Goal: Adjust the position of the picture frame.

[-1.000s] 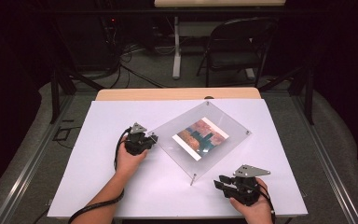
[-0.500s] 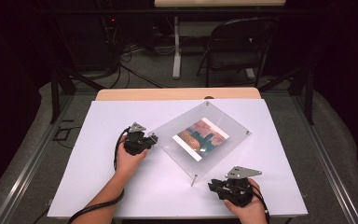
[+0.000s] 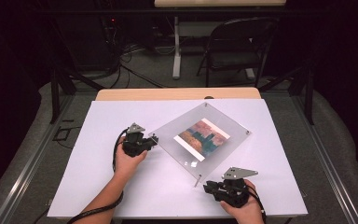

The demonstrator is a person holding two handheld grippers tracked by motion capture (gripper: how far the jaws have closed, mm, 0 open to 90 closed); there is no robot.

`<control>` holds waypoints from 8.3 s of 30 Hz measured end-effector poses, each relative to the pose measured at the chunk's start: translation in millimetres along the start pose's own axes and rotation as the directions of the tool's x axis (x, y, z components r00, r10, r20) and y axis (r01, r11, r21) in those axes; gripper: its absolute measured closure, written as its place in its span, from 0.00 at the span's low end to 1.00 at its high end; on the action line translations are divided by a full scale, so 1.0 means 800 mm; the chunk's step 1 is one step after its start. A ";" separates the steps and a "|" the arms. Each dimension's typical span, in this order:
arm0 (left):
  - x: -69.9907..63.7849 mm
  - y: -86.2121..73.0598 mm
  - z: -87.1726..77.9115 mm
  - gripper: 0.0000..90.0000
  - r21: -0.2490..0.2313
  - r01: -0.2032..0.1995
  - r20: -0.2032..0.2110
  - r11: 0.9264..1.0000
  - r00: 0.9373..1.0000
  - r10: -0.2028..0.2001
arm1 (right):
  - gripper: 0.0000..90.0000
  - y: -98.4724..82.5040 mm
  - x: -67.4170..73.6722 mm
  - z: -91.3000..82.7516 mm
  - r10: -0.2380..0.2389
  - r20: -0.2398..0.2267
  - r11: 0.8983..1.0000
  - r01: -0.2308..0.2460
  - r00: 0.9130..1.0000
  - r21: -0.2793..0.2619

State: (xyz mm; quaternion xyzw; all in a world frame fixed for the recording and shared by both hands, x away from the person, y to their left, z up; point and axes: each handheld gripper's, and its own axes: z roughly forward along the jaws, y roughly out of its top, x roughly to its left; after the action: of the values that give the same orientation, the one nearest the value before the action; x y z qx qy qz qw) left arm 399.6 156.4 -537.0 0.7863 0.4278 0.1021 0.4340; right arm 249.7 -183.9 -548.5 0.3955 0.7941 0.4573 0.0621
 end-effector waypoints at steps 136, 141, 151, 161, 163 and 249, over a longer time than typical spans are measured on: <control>-0.030 -0.053 -0.027 0.83 0.039 0.041 0.014 0.998 0.999 -0.042 | 0.77 0.048 -0.099 0.057 0.115 0.138 0.993 -0.114 0.984 -0.017; -0.036 -0.056 -0.031 0.64 0.019 0.027 0.007 0.999 1.000 -0.027 | 0.60 0.046 -0.089 0.050 0.073 0.164 0.997 -0.072 0.984 -0.017; -0.038 -0.060 -0.041 0.44 0.001 0.034 0.000 0.999 0.999 -0.034 | 0.48 0.042 -0.072 0.029 0.004 0.190 1.000 -0.002 0.982 -0.008; -0.042 -0.064 -0.059 0.44 -0.019 0.012 -0.004 1.000 1.000 -0.012 | 0.51 0.042 -0.069 0.018 -0.026 0.192 1.000 0.025 0.981 0.011; -0.042 -0.065 -0.062 0.45 -0.021 0.007 -0.011 1.000 1.000 -0.007 | 0.51 0.042 -0.068 0.015 -0.033 0.193 0.999 0.032 0.981 0.004; 0.072 0.111 0.004 0.34 0.019 0.151 -0.162 0.988 0.976 -0.146 | 0.34 0.222 -0.203 0.062 0.055 0.366 0.998 -0.056 0.929 -0.008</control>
State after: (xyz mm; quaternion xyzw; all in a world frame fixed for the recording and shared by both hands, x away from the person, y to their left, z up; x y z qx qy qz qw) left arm 488.7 175.5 -482.5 0.7481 0.5203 0.1258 0.3922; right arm 484.1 -214.2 -482.1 0.4961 0.7577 0.3764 0.1954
